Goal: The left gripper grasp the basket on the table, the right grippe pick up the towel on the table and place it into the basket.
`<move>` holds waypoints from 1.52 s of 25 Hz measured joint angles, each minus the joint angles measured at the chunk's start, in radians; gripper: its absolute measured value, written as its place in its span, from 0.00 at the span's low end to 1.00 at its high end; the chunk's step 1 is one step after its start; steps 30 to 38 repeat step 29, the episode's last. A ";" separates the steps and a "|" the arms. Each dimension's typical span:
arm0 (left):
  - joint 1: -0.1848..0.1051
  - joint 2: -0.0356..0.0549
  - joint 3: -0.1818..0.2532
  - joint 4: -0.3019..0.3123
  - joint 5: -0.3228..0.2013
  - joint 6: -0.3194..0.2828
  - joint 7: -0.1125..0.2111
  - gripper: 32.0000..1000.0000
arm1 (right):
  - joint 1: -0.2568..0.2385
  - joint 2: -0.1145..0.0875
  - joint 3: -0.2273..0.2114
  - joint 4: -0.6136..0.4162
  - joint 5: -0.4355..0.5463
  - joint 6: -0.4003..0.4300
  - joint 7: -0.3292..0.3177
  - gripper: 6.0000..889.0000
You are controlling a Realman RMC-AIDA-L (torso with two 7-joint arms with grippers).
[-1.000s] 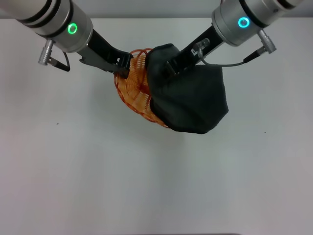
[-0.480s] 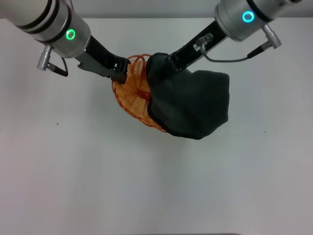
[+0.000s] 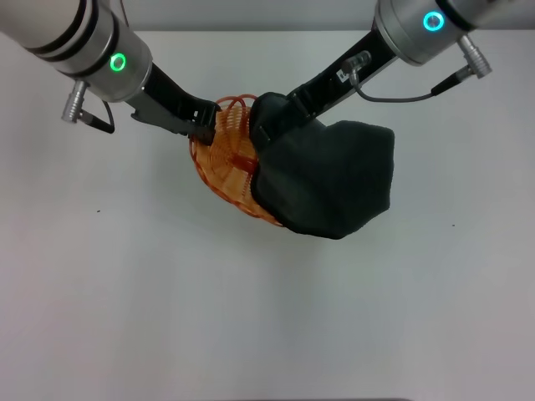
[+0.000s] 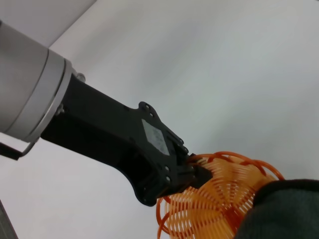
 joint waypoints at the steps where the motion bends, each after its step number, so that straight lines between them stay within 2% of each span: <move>1: 0.002 -0.0002 0.000 0.000 0.000 0.000 0.001 0.04 | -0.001 0.000 0.000 -0.002 -0.002 0.002 0.001 0.90; 5: 0.004 -0.0003 0.000 0.000 0.000 0.000 0.002 0.04 | -0.016 0.000 -0.003 -0.050 -0.010 0.020 0.019 1.00; 14: 0.005 -0.0003 0.000 0.000 0.000 -0.001 0.002 0.04 | -0.035 0.000 0.001 -0.140 -0.035 0.050 0.043 0.99; 25: 0.008 0.0013 0.000 0.000 0.002 0.004 0.002 0.04 | -0.053 0.000 0.002 -0.196 -0.035 0.078 0.067 0.99; 38: 0.008 0.0013 0.000 0.000 0.002 0.004 0.002 0.04 | -0.056 0.000 0.002 -0.203 -0.035 0.080 0.073 0.99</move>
